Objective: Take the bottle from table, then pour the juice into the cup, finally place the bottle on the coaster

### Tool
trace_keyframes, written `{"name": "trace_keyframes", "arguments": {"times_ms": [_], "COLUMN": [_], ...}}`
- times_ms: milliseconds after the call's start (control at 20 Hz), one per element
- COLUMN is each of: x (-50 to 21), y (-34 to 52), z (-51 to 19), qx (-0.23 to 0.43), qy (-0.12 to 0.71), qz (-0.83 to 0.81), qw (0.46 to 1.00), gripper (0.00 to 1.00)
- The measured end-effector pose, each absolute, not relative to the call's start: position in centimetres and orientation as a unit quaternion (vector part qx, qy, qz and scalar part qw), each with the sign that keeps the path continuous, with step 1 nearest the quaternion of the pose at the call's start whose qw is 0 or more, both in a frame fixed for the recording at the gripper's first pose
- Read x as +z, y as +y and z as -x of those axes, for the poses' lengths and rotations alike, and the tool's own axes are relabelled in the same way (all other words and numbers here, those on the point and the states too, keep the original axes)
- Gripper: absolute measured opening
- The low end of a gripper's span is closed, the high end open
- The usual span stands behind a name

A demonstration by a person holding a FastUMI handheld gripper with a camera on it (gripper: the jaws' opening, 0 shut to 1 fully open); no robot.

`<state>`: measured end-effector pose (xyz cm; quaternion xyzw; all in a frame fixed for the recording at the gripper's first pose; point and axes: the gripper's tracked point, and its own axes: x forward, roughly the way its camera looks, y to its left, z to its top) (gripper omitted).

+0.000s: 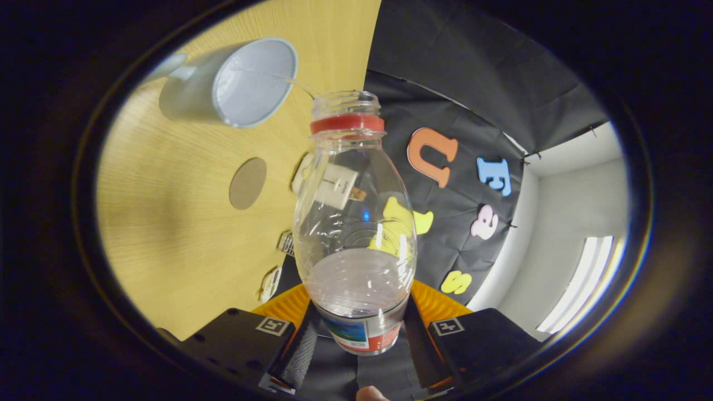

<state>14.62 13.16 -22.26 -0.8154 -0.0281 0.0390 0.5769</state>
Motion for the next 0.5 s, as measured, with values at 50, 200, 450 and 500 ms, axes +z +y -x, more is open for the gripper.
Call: {"name": "trace_keyframes", "arguments": {"times_ms": [50,200,450,500], "x": [-22.2,-22.02,-22.01,-22.0], "y": [13.32,13.45,13.53,13.51], "z": [-14.71,-14.67,-14.58,-14.5], "qx": [0.04,0.04,0.039,0.038], "qy": [-0.029,-0.033,-0.034,-0.034], "qz": [0.816,0.819,0.82,0.82], "qw": [0.576,0.572,0.57,0.57], "gripper": [0.78,0.78,0.78,0.78]}}
